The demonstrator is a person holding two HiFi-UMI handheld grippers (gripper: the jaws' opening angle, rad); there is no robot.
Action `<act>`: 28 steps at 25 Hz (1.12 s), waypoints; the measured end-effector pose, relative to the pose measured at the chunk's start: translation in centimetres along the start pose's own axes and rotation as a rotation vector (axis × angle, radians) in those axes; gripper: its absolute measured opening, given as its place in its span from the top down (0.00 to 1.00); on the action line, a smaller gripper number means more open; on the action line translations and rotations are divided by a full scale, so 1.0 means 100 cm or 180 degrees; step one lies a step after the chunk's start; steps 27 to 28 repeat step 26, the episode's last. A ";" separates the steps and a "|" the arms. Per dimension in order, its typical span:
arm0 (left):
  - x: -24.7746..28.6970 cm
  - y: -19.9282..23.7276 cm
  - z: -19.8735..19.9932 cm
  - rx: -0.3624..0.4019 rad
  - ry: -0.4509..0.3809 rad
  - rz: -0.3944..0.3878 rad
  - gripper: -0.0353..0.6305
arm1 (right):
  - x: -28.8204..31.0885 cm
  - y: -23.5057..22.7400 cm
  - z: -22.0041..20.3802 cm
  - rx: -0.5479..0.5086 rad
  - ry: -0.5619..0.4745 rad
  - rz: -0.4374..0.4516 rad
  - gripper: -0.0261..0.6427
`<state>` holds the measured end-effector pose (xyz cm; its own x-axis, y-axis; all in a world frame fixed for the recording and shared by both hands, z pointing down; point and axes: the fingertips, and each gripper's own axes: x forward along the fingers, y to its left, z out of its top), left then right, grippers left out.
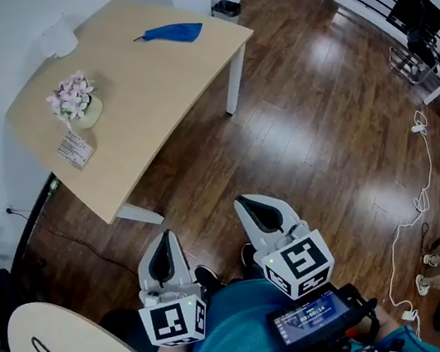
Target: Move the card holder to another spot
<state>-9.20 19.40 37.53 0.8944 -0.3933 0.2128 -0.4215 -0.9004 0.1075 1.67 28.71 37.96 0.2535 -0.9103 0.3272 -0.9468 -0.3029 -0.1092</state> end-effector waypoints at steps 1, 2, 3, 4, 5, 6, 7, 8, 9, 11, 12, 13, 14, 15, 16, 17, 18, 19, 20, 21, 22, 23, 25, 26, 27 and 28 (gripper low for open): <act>-0.001 0.001 0.000 -0.0002 0.0001 0.0001 0.92 | 0.000 0.001 0.000 -0.0002 -0.0002 -0.0001 0.97; -0.001 0.002 -0.001 -0.0003 0.0002 0.0001 0.92 | 0.001 0.002 -0.001 0.0007 -0.0003 -0.0001 0.97; -0.001 0.003 -0.001 -0.0005 0.0005 0.0000 0.92 | 0.002 0.003 -0.001 0.0019 -0.0003 0.0002 0.98; -0.001 0.004 -0.002 -0.0007 0.0010 -0.0003 0.92 | 0.003 0.004 -0.001 0.0024 0.0000 0.0005 0.98; -0.001 0.005 -0.002 -0.0009 0.0014 -0.0006 0.92 | 0.004 0.005 -0.001 0.0022 0.0004 0.0006 0.98; -0.001 0.006 -0.002 -0.0011 0.0017 -0.0008 0.92 | 0.005 0.005 -0.001 0.0018 0.0008 0.0005 0.98; -0.001 0.007 -0.002 -0.0012 0.0018 -0.0010 0.92 | 0.006 0.006 -0.001 0.0016 0.0011 0.0002 0.98; -0.001 0.008 -0.002 -0.0012 0.0018 -0.0013 0.92 | 0.007 0.006 0.000 0.0016 0.0013 0.0000 0.98; -0.001 0.008 -0.002 -0.0010 0.0018 -0.0018 0.92 | 0.007 0.006 0.000 0.0015 0.0013 -0.0003 0.98; -0.001 0.007 -0.001 -0.0006 0.0017 -0.0036 0.92 | 0.008 0.007 0.001 0.0013 0.0018 -0.0005 0.98; -0.001 0.007 -0.001 -0.0004 0.0018 -0.0046 0.92 | 0.009 0.007 0.001 0.0012 0.0024 -0.0007 0.98; 0.000 0.007 -0.001 -0.0002 0.0018 -0.0056 0.92 | 0.010 0.007 0.001 0.0008 0.0030 -0.0010 0.97; 0.000 0.007 -0.001 -0.0001 0.0018 -0.0064 0.92 | 0.011 0.007 0.001 0.0002 0.0035 -0.0016 0.98; 0.001 0.008 -0.001 -0.0001 0.0015 -0.0070 0.92 | 0.011 0.007 0.001 -0.0005 0.0038 -0.0022 0.98; 0.001 0.008 -0.001 -0.0002 0.0010 -0.0075 0.92 | 0.012 0.007 0.001 -0.0012 0.0038 -0.0028 0.98; 0.001 0.008 -0.001 -0.0004 0.0005 -0.0078 0.92 | 0.012 0.007 0.001 -0.0016 0.0038 -0.0032 0.98; 0.001 0.007 -0.001 -0.0006 0.0002 -0.0080 0.92 | 0.012 0.007 0.001 -0.0020 0.0040 -0.0032 0.98; 0.002 0.007 -0.001 -0.0010 0.0000 -0.0083 0.92 | 0.012 0.007 0.001 -0.0025 0.0041 -0.0032 0.98; 0.002 0.007 -0.001 -0.0014 -0.0002 -0.0086 0.92 | 0.013 0.007 0.001 -0.0031 0.0044 -0.0030 0.98; 0.002 0.008 -0.001 -0.0017 -0.0005 -0.0089 0.92 | 0.013 0.008 0.001 -0.0036 0.0047 -0.0029 0.97; 0.002 0.008 -0.001 -0.0020 -0.0007 -0.0093 0.92 | 0.014 0.008 0.001 -0.0039 0.0052 -0.0029 0.97; 0.003 0.009 -0.001 -0.0023 -0.0008 -0.0096 0.92 | 0.014 0.009 0.000 -0.0040 0.0058 -0.0031 0.97; 0.003 0.011 0.000 -0.0029 -0.0011 -0.0100 0.92 | 0.015 0.010 0.000 -0.0040 0.0068 -0.0038 0.97; 0.003 0.011 0.000 -0.0031 -0.0012 -0.0103 0.92 | 0.015 0.010 0.000 -0.0039 0.0073 -0.0042 0.97; 0.003 0.011 0.000 -0.0031 -0.0012 -0.0103 0.92 | 0.015 0.010 0.000 -0.0039 0.0073 -0.0042 0.97; 0.003 0.011 0.000 -0.0031 -0.0012 -0.0103 0.92 | 0.015 0.010 0.000 -0.0039 0.0073 -0.0042 0.97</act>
